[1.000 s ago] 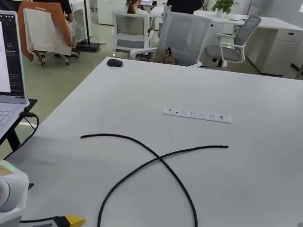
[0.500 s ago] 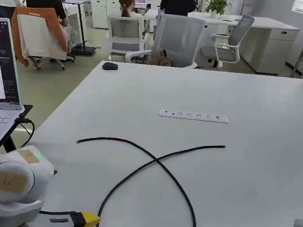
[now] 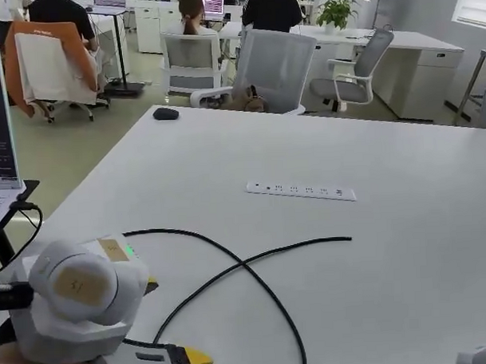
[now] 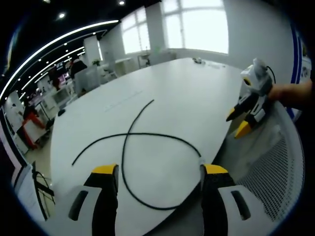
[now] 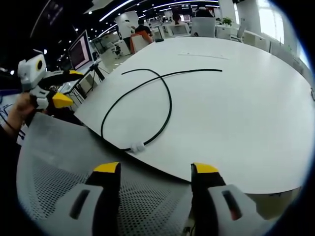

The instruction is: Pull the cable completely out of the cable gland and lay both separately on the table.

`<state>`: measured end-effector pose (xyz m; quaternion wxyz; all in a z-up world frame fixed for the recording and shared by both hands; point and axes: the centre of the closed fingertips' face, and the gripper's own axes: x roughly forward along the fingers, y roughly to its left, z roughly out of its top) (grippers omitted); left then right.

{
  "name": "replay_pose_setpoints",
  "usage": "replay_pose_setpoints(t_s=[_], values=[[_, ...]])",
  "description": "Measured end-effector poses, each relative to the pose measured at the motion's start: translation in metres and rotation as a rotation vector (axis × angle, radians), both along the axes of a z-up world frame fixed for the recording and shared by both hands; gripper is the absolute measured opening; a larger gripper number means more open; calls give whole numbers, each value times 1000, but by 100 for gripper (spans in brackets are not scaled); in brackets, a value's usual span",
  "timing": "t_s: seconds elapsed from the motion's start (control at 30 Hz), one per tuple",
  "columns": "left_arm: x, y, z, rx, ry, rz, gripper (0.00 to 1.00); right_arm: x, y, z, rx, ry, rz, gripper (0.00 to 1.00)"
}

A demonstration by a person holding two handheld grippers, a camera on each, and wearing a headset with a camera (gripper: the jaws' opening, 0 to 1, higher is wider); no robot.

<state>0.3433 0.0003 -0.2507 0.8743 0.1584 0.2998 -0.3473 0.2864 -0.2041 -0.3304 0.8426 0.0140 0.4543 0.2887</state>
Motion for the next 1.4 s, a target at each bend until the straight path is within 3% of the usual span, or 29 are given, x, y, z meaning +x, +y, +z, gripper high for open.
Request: replay_pose_setpoints(t_s=[0.27, 0.57, 0.77, 0.87, 0.93, 1.0, 1.2, 1.27, 1.33, 1.4], values=[[-3, -21, -15, 15, 48, -70, 63, 1, 1, 1, 9, -6, -8, 59], [-10, -50, -44, 33, 130, -149, 58, 1, 0, 2, 11, -11, -16, 58], [-14, -64, -73, 64, 219, -195, 53, 1, 0, 2, 15, -13, -13, 57], [-15, -73, -82, 69, 247, -220, 49, 2, -1, 2, 16, -15, -22, 58], [-18, -81, -89, 61, 296, -240, 46, 3, -2, 2, 21, -17, -28, 57], [-17, -88, -95, 63, 311, -247, 44, 3, -2, 2, 20, -20, -28, 57], [-27, -113, -128, 108, 387, -320, 40, 4, -3, 3, 27, -26, -36, 57], [-31, -116, -140, 123, 421, -341, 34, 4, -2, 3, 33, -27, -38, 57], [-31, -120, -146, 132, 423, -351, 28, 5, -2, 4, 36, -29, -36, 57], [-31, -121, -150, 150, 432, -348, 28, 5, -2, 4, 37, -30, -34, 57]])
